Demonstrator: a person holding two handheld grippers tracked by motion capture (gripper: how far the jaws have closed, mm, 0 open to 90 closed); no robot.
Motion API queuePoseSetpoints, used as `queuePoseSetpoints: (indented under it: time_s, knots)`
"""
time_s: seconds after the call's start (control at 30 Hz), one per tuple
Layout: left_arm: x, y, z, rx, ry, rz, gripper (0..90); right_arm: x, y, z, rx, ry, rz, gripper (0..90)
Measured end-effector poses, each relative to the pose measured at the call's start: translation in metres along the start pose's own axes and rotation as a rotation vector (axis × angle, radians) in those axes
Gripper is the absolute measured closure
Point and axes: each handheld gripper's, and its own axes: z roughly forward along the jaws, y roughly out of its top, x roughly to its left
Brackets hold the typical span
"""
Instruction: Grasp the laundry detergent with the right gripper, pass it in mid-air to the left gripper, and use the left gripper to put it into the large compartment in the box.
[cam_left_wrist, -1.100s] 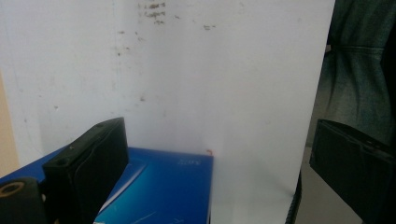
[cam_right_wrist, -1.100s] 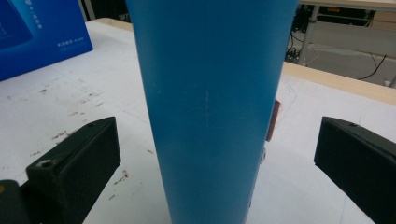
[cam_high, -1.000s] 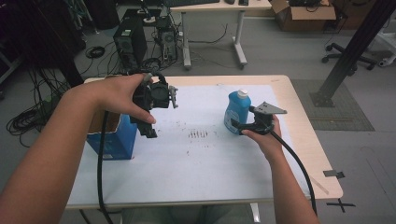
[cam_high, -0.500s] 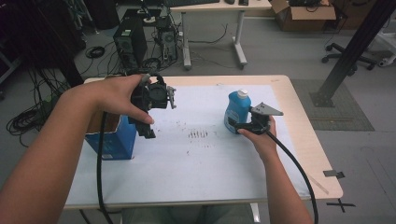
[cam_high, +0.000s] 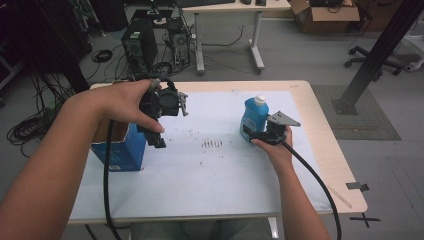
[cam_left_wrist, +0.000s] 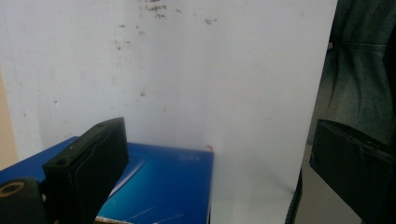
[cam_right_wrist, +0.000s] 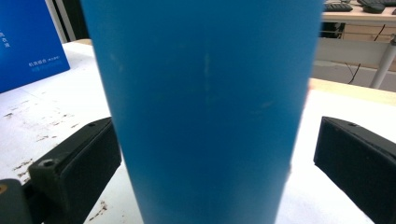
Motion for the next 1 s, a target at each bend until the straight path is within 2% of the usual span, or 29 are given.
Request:
queuePoseSetpoints:
  time_s: [0.43, 1.0]
  knots:
    - [-0.0001, -0.0042, 0.0023, 0.001, -0.003, -0.011, 5.1, 0.0033, -0.0061, 0.0053, -0.008, -0.042, -0.023, 4.6]
    - [0.0012, -0.0052, 0.0036, -0.006, -0.003, -0.017, 5.1, 0.0053, -0.0083, 0.0079, -0.018, -0.032, -0.045, 16.2]
